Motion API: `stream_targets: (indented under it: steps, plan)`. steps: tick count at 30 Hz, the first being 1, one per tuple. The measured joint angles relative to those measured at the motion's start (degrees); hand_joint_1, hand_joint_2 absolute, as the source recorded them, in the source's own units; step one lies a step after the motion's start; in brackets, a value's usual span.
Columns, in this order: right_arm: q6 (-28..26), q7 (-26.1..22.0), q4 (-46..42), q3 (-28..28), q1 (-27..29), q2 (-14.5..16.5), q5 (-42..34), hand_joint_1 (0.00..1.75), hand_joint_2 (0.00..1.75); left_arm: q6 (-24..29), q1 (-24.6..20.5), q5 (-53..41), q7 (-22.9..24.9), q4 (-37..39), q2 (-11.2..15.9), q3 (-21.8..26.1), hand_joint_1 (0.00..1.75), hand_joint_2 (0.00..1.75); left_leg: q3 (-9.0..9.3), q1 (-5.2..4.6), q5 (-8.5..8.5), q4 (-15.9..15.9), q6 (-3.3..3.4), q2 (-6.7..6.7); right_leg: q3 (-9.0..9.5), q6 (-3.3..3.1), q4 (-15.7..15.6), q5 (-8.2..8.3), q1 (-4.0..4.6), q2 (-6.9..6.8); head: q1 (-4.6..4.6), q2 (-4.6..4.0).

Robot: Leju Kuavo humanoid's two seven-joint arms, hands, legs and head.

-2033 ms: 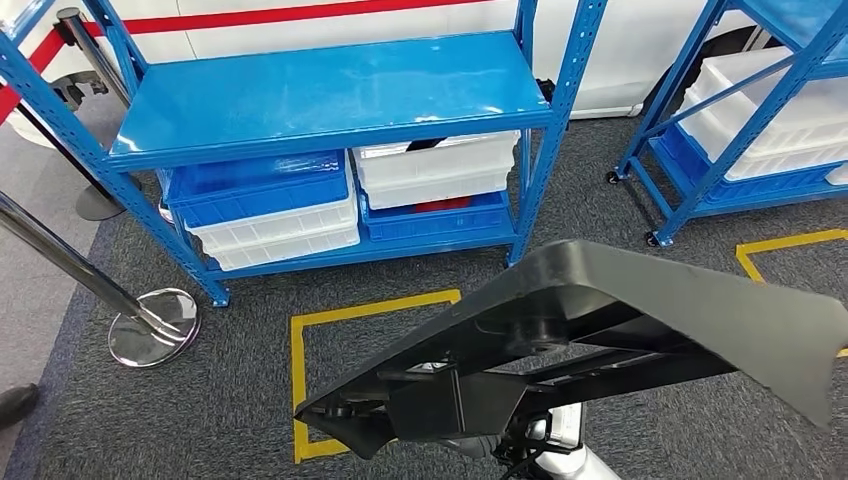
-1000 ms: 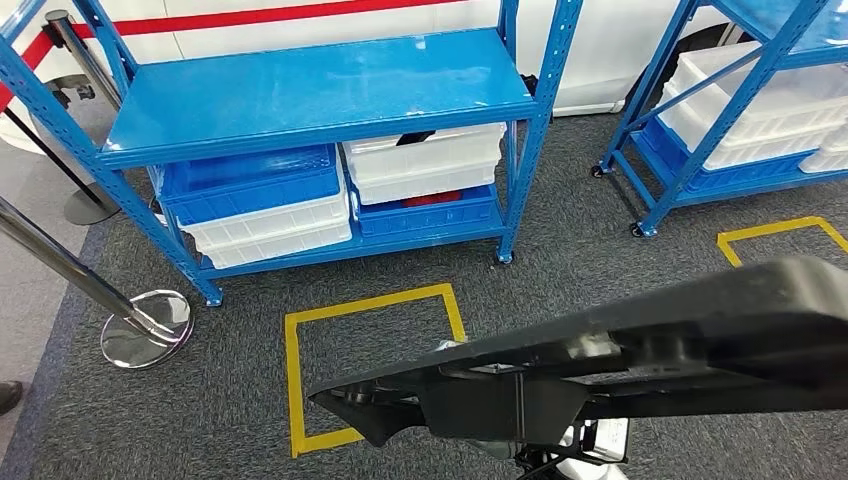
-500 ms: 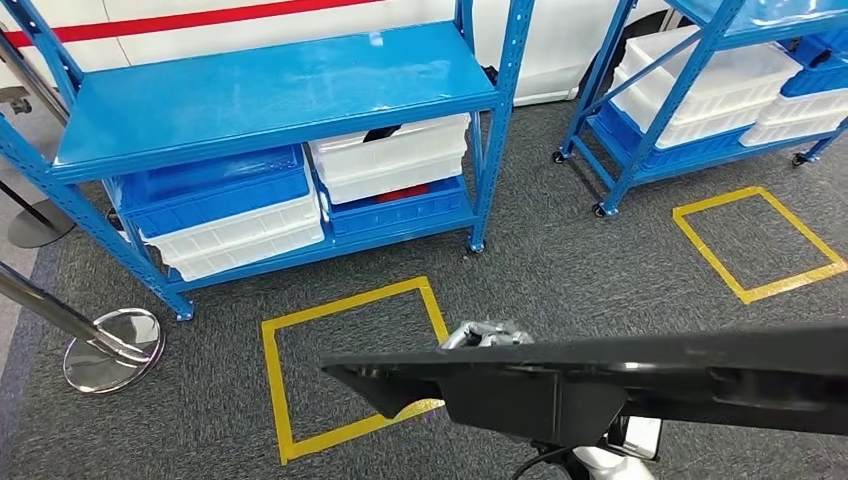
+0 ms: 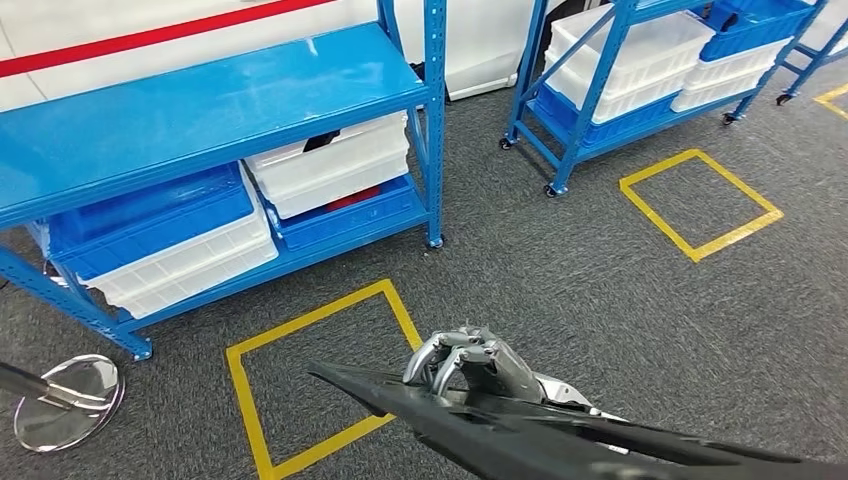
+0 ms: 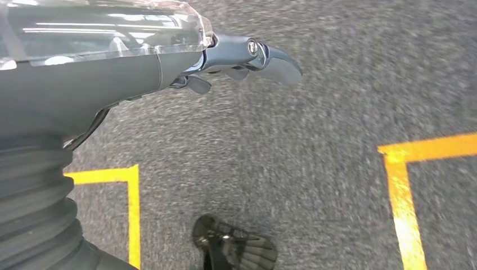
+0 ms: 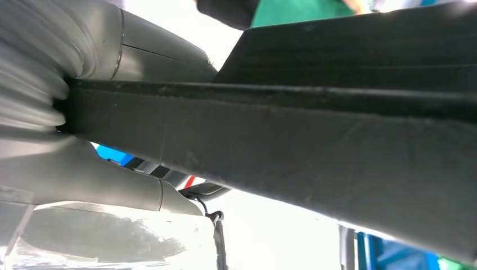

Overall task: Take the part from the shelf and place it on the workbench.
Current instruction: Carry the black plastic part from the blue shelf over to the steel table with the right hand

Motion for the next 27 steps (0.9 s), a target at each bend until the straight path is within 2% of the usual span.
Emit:
stream_targets:
  steps: [1,2,4,5,7,8,9,10,11,12,13,14,16,17,18,20,22,24,25,26,27]
  plan:
    - [0.09,0.35,0.01,0.3,-0.19,0.12,0.42,1.75,1.75,0.38,-0.01,0.0,-0.11,0.0,-0.21,0.0,0.0,1.75,1.32,-0.01,0.93,-2.97,0.26,-0.96,-0.13,0.26,0.06,0.09,-0.01,0.62,0.0,0.0]
    - [0.18,0.65,0.04,0.58,-0.4,0.2,0.7,1.75,1.75,0.7,-0.04,0.0,-0.18,0.0,-0.44,0.0,0.0,1.75,1.95,-0.06,1.12,-4.48,0.49,-1.61,-0.36,0.61,0.07,0.23,-0.08,1.17,0.0,0.0]
    - [0.34,1.1,0.17,0.97,-0.73,0.23,1.04,1.75,1.75,1.13,-0.18,0.0,-0.18,0.01,-0.85,0.0,0.0,1.75,2.15,-0.13,1.12,-5.12,0.98,-1.16,-0.78,1.51,-0.12,0.62,-0.21,2.17,0.0,0.0]
    - [0.39,1.22,0.26,1.08,-0.8,0.23,1.13,1.75,1.75,1.25,-0.28,-0.01,-0.18,0.01,-1.07,0.0,0.0,1.75,2.21,-0.06,1.38,-5.42,1.35,-0.64,-0.94,1.89,-0.03,0.55,-0.19,1.88,0.0,0.0]
    - [0.45,1.3,0.4,1.19,-1.15,0.23,1.22,1.75,1.75,1.33,-0.36,-0.01,-0.19,0.01,-1.41,0.0,0.0,1.75,2.32,0.14,1.88,-6.13,2.19,0.53,-2.22,2.46,2.59,-1.37,0.01,-0.48,0.01,0.0]
    - [0.46,1.31,0.48,1.24,-1.33,0.23,1.24,1.75,1.75,1.35,-0.31,-0.01,-0.2,0.01,-1.53,0.0,0.0,1.75,2.31,0.08,1.99,-6.27,2.43,1.18,-3.58,2.61,5.6,-3.18,-0.02,-1.99,0.01,0.0]
    - [0.49,1.32,0.59,1.29,-1.49,0.23,1.26,1.75,1.75,1.35,-0.21,0.0,-0.2,0.01,-1.59,0.0,0.0,1.75,2.25,-0.01,2.02,-6.3,2.58,1.79,-5.4,2.79,9.47,-5.15,-0.09,-2.91,0.01,0.0]
    - [0.52,1.34,0.74,1.33,-1.53,0.22,1.28,1.75,1.75,1.35,-0.12,0.0,-0.2,0.01,-1.65,0.01,0.0,1.75,2.19,-0.09,2.01,-6.26,2.6,2.45,-7.08,2.94,13.07,-6.56,-0.21,-3.23,0.02,0.0]
    - [0.55,1.37,0.9,1.36,-1.51,0.22,1.3,1.75,1.75,1.35,-0.08,0.0,-0.2,0.01,-1.7,0.01,0.0,1.75,2.15,-0.13,1.98,-6.21,2.59,3.1,-8.13,3.07,15.38,-7.1,-0.32,-3.4,0.02,0.0]
    - [0.61,1.42,1.06,1.38,-1.5,0.21,1.35,1.75,1.75,1.34,-0.08,0.0,-0.19,0.01,-1.74,0.02,0.0,1.75,2.13,-0.15,1.92,-6.14,2.55,3.73,-8.12,3.17,15.57,-6.54,-0.4,-3.56,0.02,0.0]
    - [0.68,1.47,1.2,1.4,-1.55,0.21,1.47,1.75,1.75,1.34,-0.11,0.01,-0.14,0.01,-1.81,0.02,0.0,1.75,2.14,-0.15,1.82,-6.03,2.47,4.31,-6.87,3.18,13.31,-5.0,-0.43,-3.88,0.02,0.0]
    - [0.78,1.51,1.32,1.44,-1.69,0.21,1.61,1.75,1.75,1.34,-0.16,0.03,-0.05,0.01,-1.89,0.02,0.0,1.75,2.19,-0.16,1.68,-5.87,2.34,4.82,-4.75,3.08,9.45,-3.06,-0.41,-4.66,0.02,0.0]
    - [1.09,1.53,1.74,1.69,-2.44,0.23,1.79,1.75,1.75,1.25,-0.2,0.21,0.18,0.01,-1.98,0.06,0.0,1.75,2.18,-0.47,1.28,-5.47,1.87,5.74,-1.05,2.36,2.32,-0.82,0.0,-6.92,0.02,0.0]
    - [1.3,1.43,2.11,1.89,-2.95,0.25,1.71,1.75,1.75,1.09,-0.21,0.32,0.31,0.01,-2.0,0.11,0.0,1.75,2.19,-0.63,1.13,-5.31,1.59,6.19,-0.27,1.95,0.6,-0.54,0.2,-7.53,0.01,0.0]
    - [1.56,1.26,2.56,2.08,-3.44,0.28,1.51,1.75,1.75,0.84,-0.22,0.46,0.41,0.01,-2.0,0.18,0.0,1.75,2.2,-0.77,1.04,-5.24,1.3,6.66,-0.19,1.53,0.1,-0.68,0.41,-7.56,0.01,0.0]
    - [1.95,0.76,3.65,2.34,-4.2,0.34,0.77,1.75,1.75,0.11,-0.33,0.62,0.53,0.0,-1.91,0.31,0.0,1.75,2.37,-0.71,0.82,-5.16,0.68,7.34,-0.3,0.85,-0.15,-0.35,0.32,-6.33,0.01,0.0]
    - [1.98,-0.04,4.91,2.43,-4.98,0.51,-0.25,1.75,1.75,-0.57,-0.33,0.58,0.68,-0.01,-1.76,0.37,0.0,1.75,1.62,-0.46,-0.95,-2.95,0.0,5.75,-0.21,0.13,-0.58,0.03,0.0,-5.32,0.0,0.0]
    - [1.84,-0.97,6.26,2.44,-5.61,0.8,-1.13,1.75,1.75,-0.95,-0.12,0.38,1.25,-0.02,-1.5,0.37,0.0,1.75,-1.24,-0.17,-4.69,3.65,-0.55,3.2,-0.28,-0.29,-0.71,0.29,-0.18,-4.24,0.0,0.0]
    - [1.76,-1.3,6.88,2.44,-5.67,0.94,-1.44,1.75,1.75,-1.04,0.04,0.24,1.86,-0.02,-1.31,0.37,0.0,1.75,-3.09,-0.1,-6.41,7.65,-0.74,2.58,-0.35,-0.37,-0.69,0.34,-0.17,-3.63,0.0,0.0]
    - [1.69,-1.53,7.35,2.43,-5.54,1.02,-1.64,1.75,1.75,-1.08,0.2,0.14,2.66,-0.02,-1.08,0.38,0.0,1.75,-4.44,-0.06,-7.22,10.51,-0.86,2.33,-0.38,-0.39,-0.65,0.37,-0.16,-2.97,0.0,0.0]
    - [1.58,-1.71,7.72,2.43,-5.33,1.12,-1.87,1.75,1.75,-1.09,0.34,-0.03,3.66,-0.02,-0.85,0.38,0.0,1.75,-4.96,-0.04,-6.94,11.49,-0.89,2.24,-0.38,-0.38,-0.6,0.38,-0.15,-2.31,0.0,0.0]
